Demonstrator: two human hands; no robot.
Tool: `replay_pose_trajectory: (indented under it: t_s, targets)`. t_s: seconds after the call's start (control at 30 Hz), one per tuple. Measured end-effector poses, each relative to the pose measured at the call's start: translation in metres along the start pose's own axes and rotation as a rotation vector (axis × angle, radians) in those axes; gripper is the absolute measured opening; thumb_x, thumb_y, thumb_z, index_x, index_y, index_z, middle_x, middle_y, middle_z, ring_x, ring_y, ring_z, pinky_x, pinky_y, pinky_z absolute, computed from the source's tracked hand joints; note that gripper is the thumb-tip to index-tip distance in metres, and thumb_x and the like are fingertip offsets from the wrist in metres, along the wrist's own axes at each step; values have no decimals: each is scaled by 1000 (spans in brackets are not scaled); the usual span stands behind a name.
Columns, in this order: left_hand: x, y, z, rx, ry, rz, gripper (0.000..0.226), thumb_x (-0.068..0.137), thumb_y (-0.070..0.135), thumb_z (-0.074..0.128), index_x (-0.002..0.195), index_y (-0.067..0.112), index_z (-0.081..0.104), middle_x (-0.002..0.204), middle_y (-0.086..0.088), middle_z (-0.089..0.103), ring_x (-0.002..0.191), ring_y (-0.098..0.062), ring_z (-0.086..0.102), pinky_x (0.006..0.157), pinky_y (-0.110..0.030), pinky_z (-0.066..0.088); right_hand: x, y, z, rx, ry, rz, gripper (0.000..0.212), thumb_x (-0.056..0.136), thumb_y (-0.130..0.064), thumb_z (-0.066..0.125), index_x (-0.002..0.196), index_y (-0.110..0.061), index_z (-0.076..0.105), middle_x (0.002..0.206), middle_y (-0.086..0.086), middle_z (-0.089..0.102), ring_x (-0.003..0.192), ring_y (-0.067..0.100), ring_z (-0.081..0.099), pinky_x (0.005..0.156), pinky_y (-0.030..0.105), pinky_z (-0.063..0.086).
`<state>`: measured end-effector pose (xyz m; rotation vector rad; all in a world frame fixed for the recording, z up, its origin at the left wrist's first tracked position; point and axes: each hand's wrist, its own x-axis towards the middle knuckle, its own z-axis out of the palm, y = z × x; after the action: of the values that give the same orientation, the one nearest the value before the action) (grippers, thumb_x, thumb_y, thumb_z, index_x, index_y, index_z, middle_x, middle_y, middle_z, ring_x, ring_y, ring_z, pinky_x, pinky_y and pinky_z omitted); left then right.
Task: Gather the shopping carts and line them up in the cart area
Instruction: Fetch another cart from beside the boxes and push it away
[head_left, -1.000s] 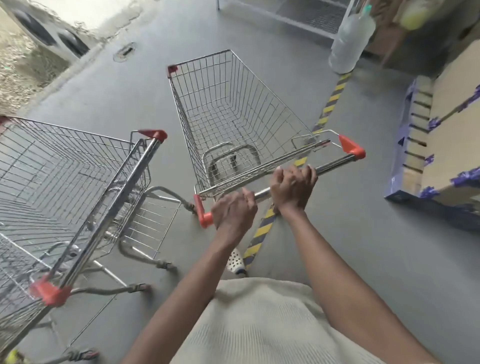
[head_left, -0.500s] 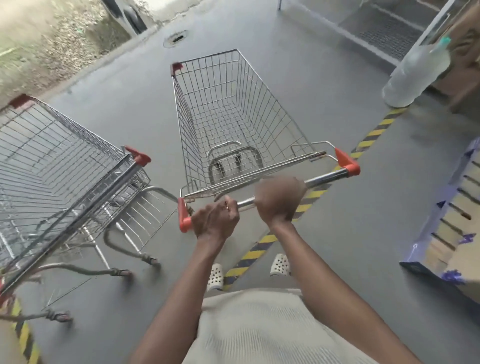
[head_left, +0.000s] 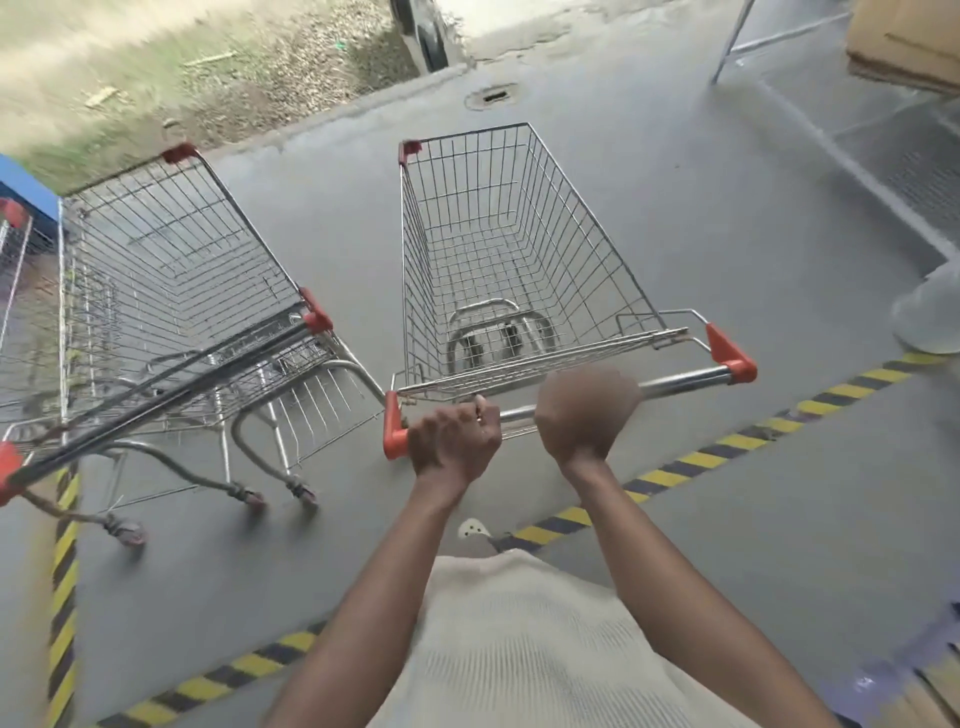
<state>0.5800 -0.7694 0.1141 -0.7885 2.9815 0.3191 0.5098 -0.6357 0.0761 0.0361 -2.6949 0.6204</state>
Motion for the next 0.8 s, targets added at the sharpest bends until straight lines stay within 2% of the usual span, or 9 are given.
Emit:
replay_pose_trajectory:
  t_s: [0.17,0.27,0.3,0.4,0.5,0.6,0.7,0.8]
  targets:
    - [17,11,0,-12,0,2,67,95,44,21,59,9,66,51,-7,58,46,-25,56,56,-29,52,27,6,9,8,-42,-77,33,93,-34,55,73,-19,77,82,-3,72,86,27,57,95,47,37]
    - [31,18,0,-22,46,-2,63,97,40,28,55,9,64,48,-4,51,42,-23,51,48,-23,42,47,3,15,-6,-75,-99,34,93,-34,54,73,-19,77,82,-3,72,86,27,57,95,47,36]
    - [36,20,0,-32,41,-14,62,97,40,29,56,9,65,48,-4,52,42,-23,51,48,-23,43,53,3,17,-12,-88,-113,34,93,-34,54,72,-19,77,82,-2,71,86,27,57,95,46,36]
    - [46,25,4,-57,30,-57,68,96,43,22,59,8,67,51,-8,59,46,-26,58,56,-29,53,69,4,20,-15,-121,-189,32,93,-33,57,69,-19,74,79,-2,71,85,27,58,94,44,33]
    - [60,31,9,-74,104,-134,70,96,45,17,59,9,65,50,-5,57,45,-24,57,63,-30,53,92,9,28,-2,-148,-330,36,96,-36,54,70,-21,74,77,-4,70,83,26,60,89,42,33]
    - [69,40,19,-117,206,-201,64,98,44,21,53,14,56,49,-3,50,44,-20,49,68,-35,52,116,24,34,-6,-196,-524,36,100,-38,51,75,-23,72,77,-4,70,80,27,61,83,41,34]
    - [75,58,25,-101,340,-293,55,99,39,28,56,15,53,56,-5,54,52,-21,47,84,-42,45,138,38,38,68,-212,-662,36,103,-40,49,79,-23,70,77,-4,67,80,25,60,83,42,36]
    - [79,80,30,-10,391,-276,46,102,32,34,69,13,60,70,-9,64,71,-24,52,89,-45,36,163,60,40,61,-221,-652,41,104,-48,45,83,-23,69,85,-1,63,88,24,55,90,42,37]
